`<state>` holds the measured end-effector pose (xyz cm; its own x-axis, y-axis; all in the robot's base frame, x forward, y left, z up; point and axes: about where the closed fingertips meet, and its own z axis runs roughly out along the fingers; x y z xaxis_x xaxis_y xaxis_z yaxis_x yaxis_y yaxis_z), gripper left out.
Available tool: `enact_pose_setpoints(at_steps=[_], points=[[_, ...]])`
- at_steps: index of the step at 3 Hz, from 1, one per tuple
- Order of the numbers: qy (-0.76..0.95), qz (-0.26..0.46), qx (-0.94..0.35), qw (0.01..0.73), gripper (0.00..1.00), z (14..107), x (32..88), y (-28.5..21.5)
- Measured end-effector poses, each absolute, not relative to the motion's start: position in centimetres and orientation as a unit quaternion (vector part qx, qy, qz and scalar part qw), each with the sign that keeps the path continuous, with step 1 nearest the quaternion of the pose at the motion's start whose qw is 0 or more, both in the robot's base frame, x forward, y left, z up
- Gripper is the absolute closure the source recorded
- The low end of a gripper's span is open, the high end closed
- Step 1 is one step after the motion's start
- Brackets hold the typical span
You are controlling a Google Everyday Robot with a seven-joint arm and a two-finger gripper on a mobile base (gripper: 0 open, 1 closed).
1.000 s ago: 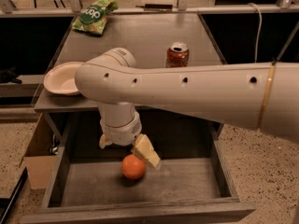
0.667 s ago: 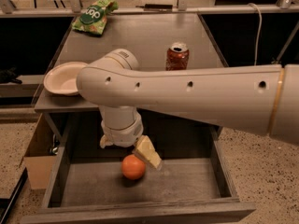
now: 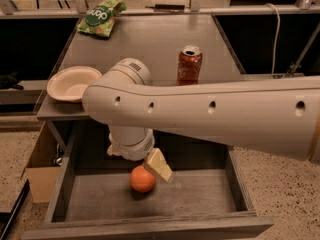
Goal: Pick orange from top drawer and place on counter
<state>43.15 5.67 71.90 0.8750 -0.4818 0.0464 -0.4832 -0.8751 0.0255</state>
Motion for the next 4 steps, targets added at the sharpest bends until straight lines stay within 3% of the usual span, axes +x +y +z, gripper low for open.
enact_pose_setpoints(at_steps=[4], points=[[-0.221,-0.018,0.974,0.052,0.00,66.7,41.9,7.0]])
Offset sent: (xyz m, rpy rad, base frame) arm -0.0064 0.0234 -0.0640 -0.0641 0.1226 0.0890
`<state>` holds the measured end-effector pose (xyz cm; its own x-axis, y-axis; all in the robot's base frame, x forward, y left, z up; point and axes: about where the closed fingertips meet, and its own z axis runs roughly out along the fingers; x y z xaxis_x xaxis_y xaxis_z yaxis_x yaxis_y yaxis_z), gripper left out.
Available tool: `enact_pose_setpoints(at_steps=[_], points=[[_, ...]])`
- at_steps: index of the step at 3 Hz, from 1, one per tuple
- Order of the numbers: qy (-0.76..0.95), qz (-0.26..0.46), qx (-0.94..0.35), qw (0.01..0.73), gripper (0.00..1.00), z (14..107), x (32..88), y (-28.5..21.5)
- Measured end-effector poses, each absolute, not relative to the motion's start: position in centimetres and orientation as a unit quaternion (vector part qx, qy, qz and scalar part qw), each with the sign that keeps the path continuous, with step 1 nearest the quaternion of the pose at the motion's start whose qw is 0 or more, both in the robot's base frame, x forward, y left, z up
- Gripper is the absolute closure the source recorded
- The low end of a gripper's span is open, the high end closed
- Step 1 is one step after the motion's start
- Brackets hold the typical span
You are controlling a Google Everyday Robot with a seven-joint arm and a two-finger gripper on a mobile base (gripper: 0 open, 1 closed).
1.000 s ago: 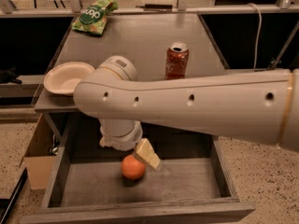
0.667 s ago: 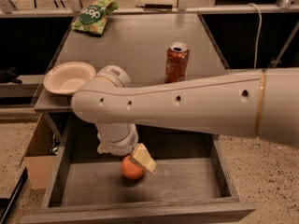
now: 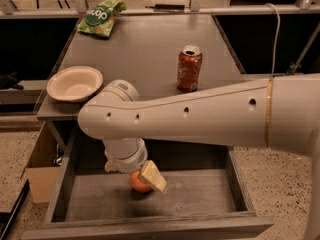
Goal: Pick orange from top drawer and place on counter
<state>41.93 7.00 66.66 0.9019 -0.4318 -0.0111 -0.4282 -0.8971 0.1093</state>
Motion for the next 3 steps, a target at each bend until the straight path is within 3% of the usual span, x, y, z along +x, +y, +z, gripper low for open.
enact_pose_setpoints(at_steps=[3], points=[[-0.198,-0.046,0.975,0.087,0.00,64.4,42.0,8.2]])
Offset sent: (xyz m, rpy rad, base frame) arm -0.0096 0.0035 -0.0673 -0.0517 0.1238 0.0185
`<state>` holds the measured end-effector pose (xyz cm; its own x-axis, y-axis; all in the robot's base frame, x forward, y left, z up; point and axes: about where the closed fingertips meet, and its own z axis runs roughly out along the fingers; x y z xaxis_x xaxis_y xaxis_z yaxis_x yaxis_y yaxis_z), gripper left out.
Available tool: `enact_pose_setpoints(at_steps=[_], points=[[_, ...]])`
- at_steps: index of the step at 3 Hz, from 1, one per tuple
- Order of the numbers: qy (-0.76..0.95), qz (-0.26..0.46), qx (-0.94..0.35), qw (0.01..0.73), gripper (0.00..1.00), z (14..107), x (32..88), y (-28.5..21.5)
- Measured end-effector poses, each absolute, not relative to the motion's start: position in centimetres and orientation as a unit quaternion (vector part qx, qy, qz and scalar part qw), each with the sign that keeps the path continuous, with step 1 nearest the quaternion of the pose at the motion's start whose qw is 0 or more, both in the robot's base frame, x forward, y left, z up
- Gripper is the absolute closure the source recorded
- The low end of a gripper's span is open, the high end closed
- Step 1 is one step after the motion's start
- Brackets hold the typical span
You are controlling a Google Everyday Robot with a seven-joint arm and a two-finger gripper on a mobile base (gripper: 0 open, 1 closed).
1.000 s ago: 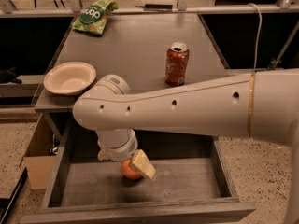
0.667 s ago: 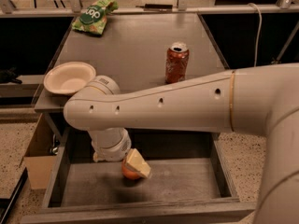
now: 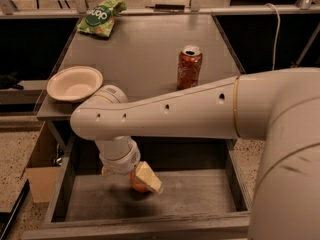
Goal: Pick orange from top drawer and place on counter
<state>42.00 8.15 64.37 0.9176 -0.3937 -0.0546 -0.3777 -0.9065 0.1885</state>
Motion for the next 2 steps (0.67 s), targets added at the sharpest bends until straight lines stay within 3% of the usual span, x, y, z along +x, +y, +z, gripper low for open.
enact_pose_setpoints(at_steps=[2], points=[[-0.203,-0.066,0.971,0.105,0.00,63.08,42.74,7.21]])
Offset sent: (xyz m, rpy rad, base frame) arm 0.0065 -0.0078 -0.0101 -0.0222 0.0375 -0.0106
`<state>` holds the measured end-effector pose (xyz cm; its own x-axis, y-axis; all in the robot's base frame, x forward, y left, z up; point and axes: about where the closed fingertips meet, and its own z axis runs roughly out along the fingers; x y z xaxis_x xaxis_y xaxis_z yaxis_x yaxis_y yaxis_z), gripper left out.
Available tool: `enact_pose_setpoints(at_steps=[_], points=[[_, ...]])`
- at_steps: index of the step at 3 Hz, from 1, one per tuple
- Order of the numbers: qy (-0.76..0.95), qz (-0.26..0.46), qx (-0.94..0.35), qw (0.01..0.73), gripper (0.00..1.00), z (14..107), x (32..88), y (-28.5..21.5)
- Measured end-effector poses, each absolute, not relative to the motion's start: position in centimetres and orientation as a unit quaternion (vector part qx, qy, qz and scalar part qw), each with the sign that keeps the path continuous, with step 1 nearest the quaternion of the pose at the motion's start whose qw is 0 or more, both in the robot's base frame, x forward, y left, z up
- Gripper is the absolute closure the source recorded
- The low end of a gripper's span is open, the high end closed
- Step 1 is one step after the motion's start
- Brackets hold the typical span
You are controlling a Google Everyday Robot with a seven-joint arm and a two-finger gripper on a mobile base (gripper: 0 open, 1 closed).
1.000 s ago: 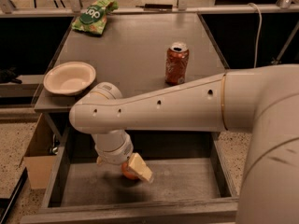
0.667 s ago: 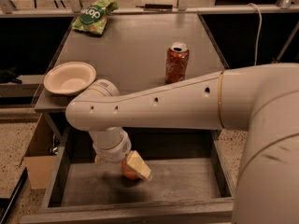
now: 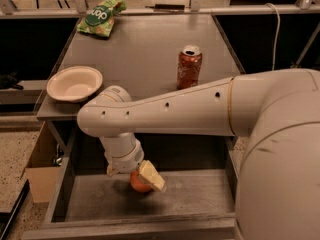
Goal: Pick orange from top drawer and place on counter
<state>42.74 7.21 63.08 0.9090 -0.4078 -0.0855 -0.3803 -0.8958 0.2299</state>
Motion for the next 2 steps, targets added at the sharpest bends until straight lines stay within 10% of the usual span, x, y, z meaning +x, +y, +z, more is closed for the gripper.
enact_pose_setpoints(at_steps=[2], points=[[-0.201,-0.075,0.969,0.123,0.00,61.66,42.59,6.80]])
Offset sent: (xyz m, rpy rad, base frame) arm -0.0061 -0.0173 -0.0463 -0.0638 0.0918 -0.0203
